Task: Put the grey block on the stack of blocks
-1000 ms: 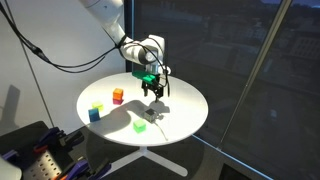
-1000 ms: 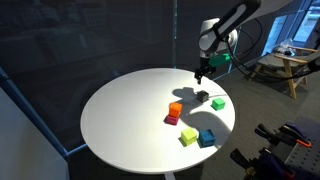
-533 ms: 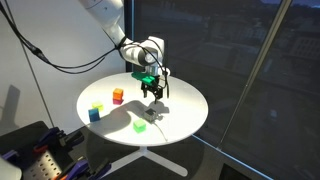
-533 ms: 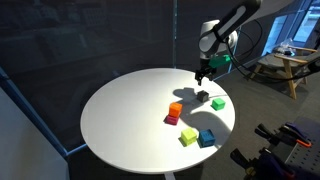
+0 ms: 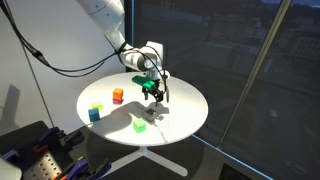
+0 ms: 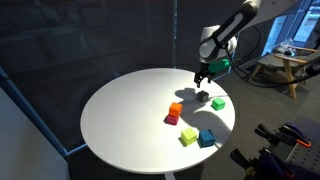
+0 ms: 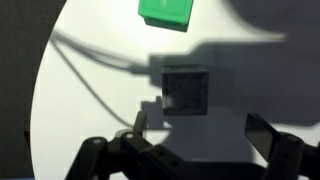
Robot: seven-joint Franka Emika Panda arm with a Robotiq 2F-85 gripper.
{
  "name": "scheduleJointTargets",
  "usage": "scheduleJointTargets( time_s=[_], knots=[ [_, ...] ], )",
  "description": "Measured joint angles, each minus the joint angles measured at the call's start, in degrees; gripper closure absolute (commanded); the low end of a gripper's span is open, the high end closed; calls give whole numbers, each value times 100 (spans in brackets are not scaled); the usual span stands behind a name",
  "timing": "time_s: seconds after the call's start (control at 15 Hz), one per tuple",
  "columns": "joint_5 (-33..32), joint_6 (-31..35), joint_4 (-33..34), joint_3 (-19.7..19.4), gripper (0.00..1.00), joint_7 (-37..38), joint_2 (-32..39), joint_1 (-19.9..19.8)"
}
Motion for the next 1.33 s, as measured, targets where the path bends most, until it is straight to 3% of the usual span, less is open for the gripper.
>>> scheduleJointTargets(
  time_s=[1.33],
  knots=[
    [0,154,106,-121,0,6,514,18]
  ],
)
